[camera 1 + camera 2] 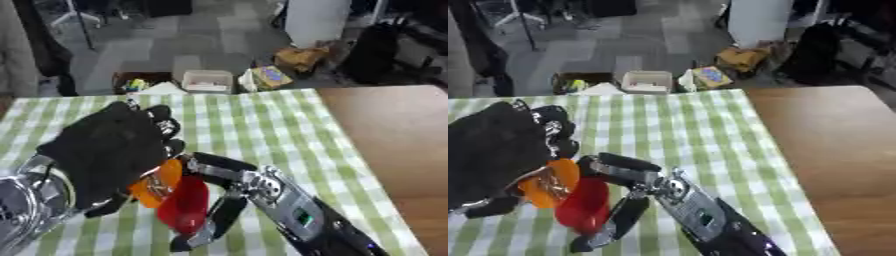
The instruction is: Pour the contents of one cup into another cup.
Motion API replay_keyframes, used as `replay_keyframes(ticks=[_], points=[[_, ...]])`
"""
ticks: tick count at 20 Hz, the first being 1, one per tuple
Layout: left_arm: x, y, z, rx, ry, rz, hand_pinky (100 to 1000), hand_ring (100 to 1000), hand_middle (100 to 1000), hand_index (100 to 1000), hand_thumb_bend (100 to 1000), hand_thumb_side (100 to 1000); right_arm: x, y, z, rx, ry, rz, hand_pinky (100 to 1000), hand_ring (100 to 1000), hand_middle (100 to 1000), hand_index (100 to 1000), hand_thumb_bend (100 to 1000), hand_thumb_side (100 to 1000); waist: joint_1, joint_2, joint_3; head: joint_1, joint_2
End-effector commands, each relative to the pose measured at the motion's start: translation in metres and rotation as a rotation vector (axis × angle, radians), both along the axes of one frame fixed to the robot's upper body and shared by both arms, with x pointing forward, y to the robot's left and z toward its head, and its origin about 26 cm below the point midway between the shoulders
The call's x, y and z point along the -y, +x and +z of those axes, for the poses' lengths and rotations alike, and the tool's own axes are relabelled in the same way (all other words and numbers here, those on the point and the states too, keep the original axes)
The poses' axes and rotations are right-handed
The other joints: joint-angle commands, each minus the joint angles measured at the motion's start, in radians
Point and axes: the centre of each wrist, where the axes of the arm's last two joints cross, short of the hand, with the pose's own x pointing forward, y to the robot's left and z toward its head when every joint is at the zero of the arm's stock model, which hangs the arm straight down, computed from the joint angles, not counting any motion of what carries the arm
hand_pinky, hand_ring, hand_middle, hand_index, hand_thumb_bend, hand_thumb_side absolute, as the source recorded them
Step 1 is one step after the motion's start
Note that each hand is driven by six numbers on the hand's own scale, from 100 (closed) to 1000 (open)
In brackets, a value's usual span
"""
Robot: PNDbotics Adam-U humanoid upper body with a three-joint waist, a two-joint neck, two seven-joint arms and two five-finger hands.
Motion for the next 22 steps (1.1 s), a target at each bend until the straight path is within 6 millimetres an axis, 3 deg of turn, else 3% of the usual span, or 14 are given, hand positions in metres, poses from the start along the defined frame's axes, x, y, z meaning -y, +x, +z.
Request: replay_keyframes(ticks=[1,22], points=[[0.0005,-0.0045,0.0087,0.051,0.004,-0.012,100,720,147,557,683,100,-0.0031,-0.0014,0.0127,0.032,0.017,0.013,233,286,293,443,174,100,0.003,-0.016,0.0,0.001,-0.009],[0.0013,-0.0048,0.0096,0.098,0.058,-0.021,100,749,124,554,709,100,-0.003,-0.0017,0.0131,0.033,0.018,0.008,228,285,293,440,187,100,0.005,-0.016,0.0,-0.003,-0.008]])
